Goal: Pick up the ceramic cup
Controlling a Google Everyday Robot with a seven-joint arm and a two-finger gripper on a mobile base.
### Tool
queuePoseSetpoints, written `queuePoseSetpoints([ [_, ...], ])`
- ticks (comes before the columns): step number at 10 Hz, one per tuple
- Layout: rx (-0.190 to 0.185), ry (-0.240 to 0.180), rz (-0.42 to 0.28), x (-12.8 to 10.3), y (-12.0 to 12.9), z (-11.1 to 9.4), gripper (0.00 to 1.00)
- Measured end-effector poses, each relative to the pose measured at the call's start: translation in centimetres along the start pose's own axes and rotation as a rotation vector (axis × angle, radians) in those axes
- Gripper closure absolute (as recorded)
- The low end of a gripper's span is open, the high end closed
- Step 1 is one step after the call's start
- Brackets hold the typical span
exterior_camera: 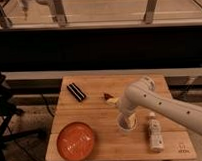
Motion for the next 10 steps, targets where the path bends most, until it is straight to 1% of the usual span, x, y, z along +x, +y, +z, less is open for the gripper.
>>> queuePoseSetpoints([
  [4,-0.008,-0.018,0.007,0.16,0.46,0.06,0.0],
  [10,-0.018,-0.032,0.017,0.33,0.96,0.09,0.0],
])
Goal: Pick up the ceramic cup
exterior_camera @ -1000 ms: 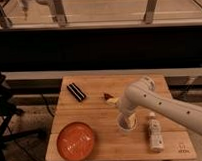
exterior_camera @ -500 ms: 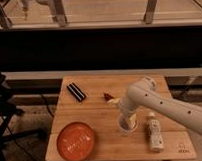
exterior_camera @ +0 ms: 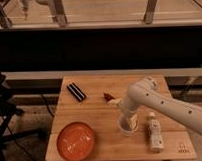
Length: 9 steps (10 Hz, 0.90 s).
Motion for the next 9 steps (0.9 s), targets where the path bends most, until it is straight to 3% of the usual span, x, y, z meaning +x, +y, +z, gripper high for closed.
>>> queuePoseSetpoints([
  [9,-0.018,-0.019,0.012,0.15,0.9,0.23,0.0],
])
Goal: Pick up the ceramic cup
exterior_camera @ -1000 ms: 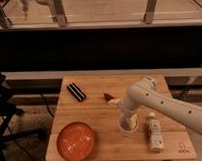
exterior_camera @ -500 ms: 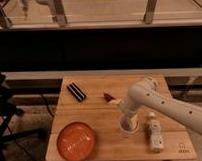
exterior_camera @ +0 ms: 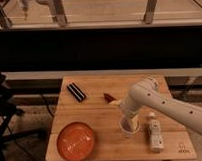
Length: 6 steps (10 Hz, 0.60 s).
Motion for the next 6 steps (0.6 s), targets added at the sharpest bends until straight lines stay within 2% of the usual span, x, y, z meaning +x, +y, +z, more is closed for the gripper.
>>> queuePoseSetpoints([
  [6,-0.013,-0.016,0.017,0.22,0.96,0.36,0.0],
])
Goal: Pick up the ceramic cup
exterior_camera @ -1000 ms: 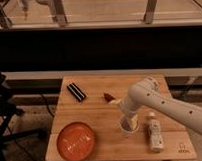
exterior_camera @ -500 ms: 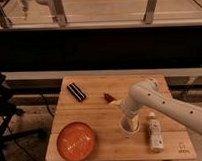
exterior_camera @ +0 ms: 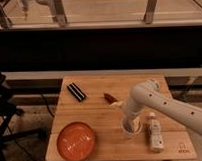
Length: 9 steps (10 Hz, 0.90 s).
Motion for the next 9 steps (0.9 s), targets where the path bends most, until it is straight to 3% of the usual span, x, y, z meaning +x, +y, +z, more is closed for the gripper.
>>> queuePoseSetpoints([
  [7,-0.009,-0.012,0.024,0.53,0.89,0.29,0.0],
  [9,-0.012,-0.015,0.031,0.69,1.05,0.42,0.1],
])
